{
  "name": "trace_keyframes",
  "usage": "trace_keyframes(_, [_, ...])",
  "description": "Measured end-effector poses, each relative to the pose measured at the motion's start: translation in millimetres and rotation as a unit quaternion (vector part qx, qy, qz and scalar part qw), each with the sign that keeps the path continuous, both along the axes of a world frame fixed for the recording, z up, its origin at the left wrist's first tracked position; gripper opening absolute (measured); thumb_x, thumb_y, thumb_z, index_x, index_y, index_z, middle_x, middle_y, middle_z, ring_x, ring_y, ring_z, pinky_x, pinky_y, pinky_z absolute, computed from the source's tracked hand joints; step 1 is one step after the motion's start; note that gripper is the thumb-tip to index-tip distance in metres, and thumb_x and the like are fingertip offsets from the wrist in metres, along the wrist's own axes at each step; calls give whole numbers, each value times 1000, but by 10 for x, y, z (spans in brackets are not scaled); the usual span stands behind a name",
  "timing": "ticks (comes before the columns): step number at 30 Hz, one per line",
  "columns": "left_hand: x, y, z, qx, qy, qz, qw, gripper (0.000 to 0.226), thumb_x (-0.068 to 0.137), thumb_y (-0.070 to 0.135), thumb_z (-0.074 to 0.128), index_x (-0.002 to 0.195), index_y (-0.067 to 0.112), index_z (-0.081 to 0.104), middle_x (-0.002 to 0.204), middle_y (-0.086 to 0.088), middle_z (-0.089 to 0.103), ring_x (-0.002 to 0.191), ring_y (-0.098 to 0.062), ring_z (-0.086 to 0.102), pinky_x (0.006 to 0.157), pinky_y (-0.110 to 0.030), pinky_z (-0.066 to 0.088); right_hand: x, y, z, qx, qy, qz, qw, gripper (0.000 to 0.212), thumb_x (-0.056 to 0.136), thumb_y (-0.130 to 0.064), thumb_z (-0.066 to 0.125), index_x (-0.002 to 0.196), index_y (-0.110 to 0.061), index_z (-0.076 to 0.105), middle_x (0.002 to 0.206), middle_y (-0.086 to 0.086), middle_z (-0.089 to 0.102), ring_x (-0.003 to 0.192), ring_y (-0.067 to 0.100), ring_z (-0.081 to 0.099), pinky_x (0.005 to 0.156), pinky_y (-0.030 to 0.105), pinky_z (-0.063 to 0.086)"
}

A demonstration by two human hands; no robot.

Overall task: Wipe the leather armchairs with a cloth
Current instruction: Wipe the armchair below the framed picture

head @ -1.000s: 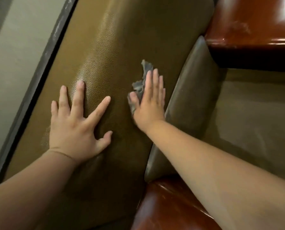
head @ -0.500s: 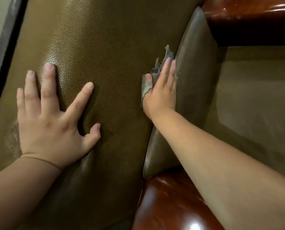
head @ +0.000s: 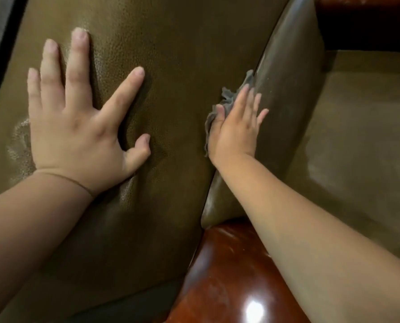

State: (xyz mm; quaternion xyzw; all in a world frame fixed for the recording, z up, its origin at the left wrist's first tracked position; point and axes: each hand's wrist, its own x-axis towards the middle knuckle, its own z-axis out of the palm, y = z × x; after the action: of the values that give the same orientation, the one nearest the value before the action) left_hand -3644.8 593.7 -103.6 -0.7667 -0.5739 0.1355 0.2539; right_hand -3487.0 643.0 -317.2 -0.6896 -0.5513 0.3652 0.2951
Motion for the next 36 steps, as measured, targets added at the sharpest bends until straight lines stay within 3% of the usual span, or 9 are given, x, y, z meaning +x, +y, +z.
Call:
trace_keyframes(4, [47, -12, 41, 6, 14, 16, 1000, 80, 93, 69, 42, 165, 42, 22, 173, -26, 10, 153, -61, 15, 118, -73, 22, -425, -1105, 331, 62, 112, 50, 991, 80, 102, -50, 25, 166, -15, -7, 173, 10, -13, 160, 27, -12, 130, 53, 4])
trace_keyframes(8, [95, -55, 51, 7, 20, 29, 999, 82, 90, 68, 45, 165, 43, 20, 174, -24, 8, 155, -59, 14, 120, -74, 20, -738, -2208, 612, 91, 68, 167, 979, 91, 100, -47, 41, 164, -8, -11, 172, 18, -14, 159, 36, -11, 128, 59, 12])
trace_keyframes(14, [41, 6, -5, 37, 31, 12, 999, 80, 91, 67, 45, 164, 44, 21, 170, -25, 24, 153, -56, 24, 118, -73, 25, -668, -975, 869, 55, 169, 23, 984, 75, 101, -56, 12, 165, -21, -10, 173, 4, -14, 159, 20, -17, 129, 45, -6])
trace_keyframes(17, [43, -41, 61, 25, 13, 31, 999, 71, 97, 65, 37, 164, 47, 20, 175, -18, 15, 157, -50, 18, 121, -71, 22, -866, -1212, 1140, 76, 242, 0, 967, 69, 104, -52, 10, 166, -25, -4, 174, -2, -12, 159, 15, -17, 129, 45, -5])
trace_keyframes(23, [14, -344, 322, -66, -97, 35, 993, 71, 101, 52, 39, 167, 44, 13, 178, -4, 5, 163, -32, 6, 131, -57, 13, -788, -2411, 994, 49, 130, 185, 973, 75, 100, -49, 19, 158, -36, -28, 171, -6, -25, 157, 26, -24, 126, 65, 4])
trace_keyframes(27, [-659, -1925, 530, -117, -128, 78, 982, 72, 103, 43, 44, 169, 35, 17, 178, -3, 5, 164, -27, 5, 131, -55, 15, -823, -1673, 1191, -12, 203, 74, 976, 74, 98, -57, 10, 162, -33, -19, 173, -8, -16, 158, 29, -19, 125, 66, 1])
trace_keyframes(30, [-1013, -2537, 515, -104, -150, 90, 979, 65, 107, 40, 38, 168, 22, 24, 176, -15, 11, 163, -36, 11, 128, -60, 21, -1167, -1931, 1492, 48, 213, 18, 976, 71, 104, -47, 22, 166, -23, -6, 174, 0, -9, 160, 32, -12, 126, 64, 5])
trace_keyframes(33, [-1022, -2483, 291, -31, -172, 79, 981, 62, 105, 36, 35, 163, 12, 36, 172, -22, 23, 158, -44, 22, 125, -63, 25, -1420, -3009, 1472, 146, 170, 132, 965, 69, 108, -40, 29, 167, -17, 2, 174, 9, -4, 160, 38, -6, 124, 66, 10])
trace_keyframes(36, [-1077, -2501, 197, 0, -171, 56, 984, 62, 107, 39, 32, 164, 15, 36, 172, -20, 24, 158, -43, 24, 125, -61, 24, -1361, -3359, 1105, 174, 124, 207, 955, 77, 107, -44, 34, 165, -23, -12, 174, 6, -11, 159, 37, -10, 125, 67, 8])
